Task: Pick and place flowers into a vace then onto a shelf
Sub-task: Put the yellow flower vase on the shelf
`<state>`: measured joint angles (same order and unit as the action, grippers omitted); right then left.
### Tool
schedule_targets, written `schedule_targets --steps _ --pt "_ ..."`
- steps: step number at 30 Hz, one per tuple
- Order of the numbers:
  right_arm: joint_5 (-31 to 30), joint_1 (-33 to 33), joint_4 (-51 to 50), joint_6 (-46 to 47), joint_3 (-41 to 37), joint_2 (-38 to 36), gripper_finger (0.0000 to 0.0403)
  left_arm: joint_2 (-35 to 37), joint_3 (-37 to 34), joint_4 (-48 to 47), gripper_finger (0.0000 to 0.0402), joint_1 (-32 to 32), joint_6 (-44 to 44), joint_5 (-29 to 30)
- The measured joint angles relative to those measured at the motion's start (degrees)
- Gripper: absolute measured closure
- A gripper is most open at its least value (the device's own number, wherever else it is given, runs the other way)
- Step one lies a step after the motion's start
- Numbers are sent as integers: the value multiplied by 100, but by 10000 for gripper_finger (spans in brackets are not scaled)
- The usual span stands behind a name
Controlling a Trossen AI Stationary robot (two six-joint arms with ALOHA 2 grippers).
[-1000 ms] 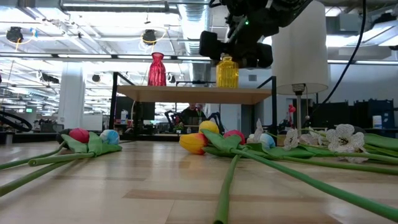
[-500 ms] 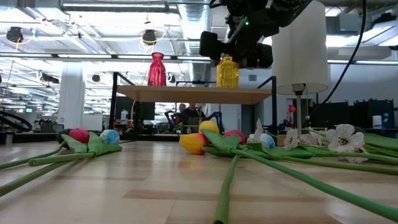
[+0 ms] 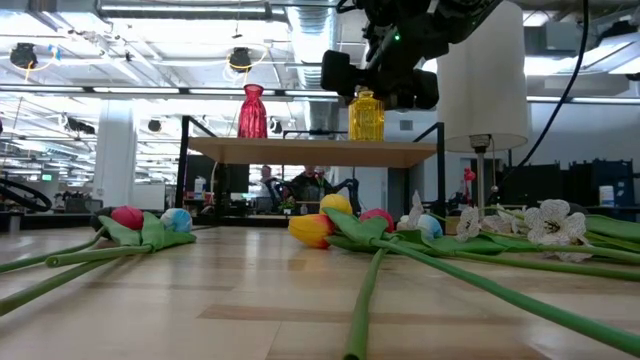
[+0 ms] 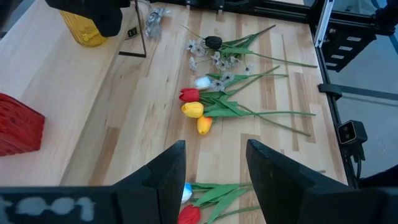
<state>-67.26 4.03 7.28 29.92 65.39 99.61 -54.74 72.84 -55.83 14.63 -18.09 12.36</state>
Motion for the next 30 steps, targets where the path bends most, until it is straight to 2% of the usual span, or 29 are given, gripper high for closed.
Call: schedule_targets --steps 14,18,24,30 --pt "-5 -26 32 -56 -2 0 112 0 0 -2 244 0 -11 2" --pt "5 -26 61 1 0 0 83 0 0 -2 244 0 -11 2" --pt "8 -8 49 6 0 0 10 -2 0 -2 244 0 -13 2" --pt "-190 -129 89 6 -2 0 24 -2 0 -2 244 0 -11 4"
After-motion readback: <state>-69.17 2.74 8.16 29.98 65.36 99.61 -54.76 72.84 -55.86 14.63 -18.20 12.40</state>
